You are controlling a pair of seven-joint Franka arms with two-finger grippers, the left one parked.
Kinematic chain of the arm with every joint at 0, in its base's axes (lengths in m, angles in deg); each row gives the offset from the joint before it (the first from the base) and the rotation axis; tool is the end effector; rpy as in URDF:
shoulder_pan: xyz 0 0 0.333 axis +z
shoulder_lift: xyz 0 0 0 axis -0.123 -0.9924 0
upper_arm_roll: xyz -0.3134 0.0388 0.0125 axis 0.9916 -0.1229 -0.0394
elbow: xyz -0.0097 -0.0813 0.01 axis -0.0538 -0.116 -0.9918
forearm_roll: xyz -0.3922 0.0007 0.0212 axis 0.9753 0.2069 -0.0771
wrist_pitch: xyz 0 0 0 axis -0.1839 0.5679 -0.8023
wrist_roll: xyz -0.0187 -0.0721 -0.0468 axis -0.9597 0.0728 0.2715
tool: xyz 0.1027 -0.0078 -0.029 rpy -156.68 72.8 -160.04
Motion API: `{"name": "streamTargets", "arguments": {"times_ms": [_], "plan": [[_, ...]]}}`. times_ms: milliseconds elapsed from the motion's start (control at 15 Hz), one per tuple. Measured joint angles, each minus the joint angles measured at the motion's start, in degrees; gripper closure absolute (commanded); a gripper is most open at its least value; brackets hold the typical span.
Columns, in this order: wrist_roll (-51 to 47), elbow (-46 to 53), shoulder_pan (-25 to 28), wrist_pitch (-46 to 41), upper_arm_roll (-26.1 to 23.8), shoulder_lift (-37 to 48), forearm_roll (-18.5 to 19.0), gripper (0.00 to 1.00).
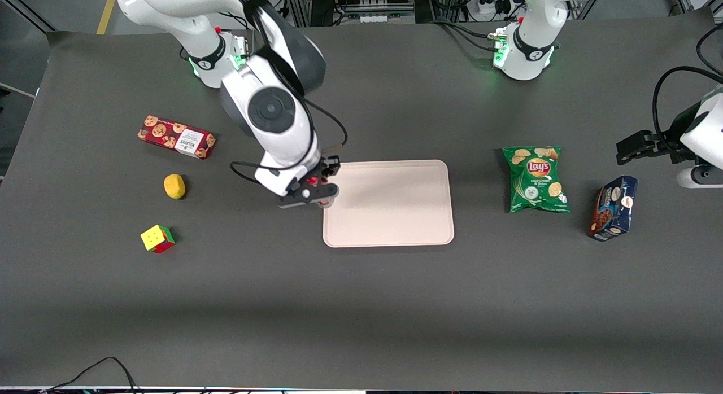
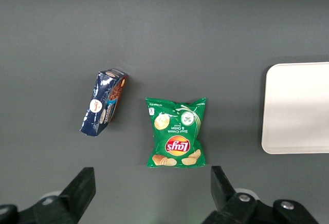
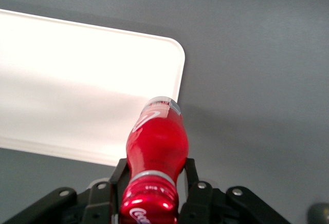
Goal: Place coke bottle on tray
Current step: 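Lower the held bottle onto the white tray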
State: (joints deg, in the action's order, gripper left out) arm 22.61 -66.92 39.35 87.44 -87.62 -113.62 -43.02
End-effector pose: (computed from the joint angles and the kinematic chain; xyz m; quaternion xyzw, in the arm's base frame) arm 0.5461 0.4013 0.4013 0.9955 0.0819 -0.0479 0.0020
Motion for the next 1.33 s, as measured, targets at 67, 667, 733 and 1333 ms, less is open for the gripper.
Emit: {"name": "streamTargets", "arguments": {"times_ms": [67, 667, 733, 1333], "plan": [[0.0, 0.1, 0.0, 1.2, -0.1, -1.6, 0.0, 1.00], [-0.2, 1.1, 0.2, 5.6, -0.4, -7.3, 0.0, 1.00], [-0.3, 1.3, 0.2, 5.7, -0.4, -7.8, 0.0, 1.00], [-0.6, 1.5, 0.5, 6.7, -0.7, -9.8, 0.0, 1.00]]}}
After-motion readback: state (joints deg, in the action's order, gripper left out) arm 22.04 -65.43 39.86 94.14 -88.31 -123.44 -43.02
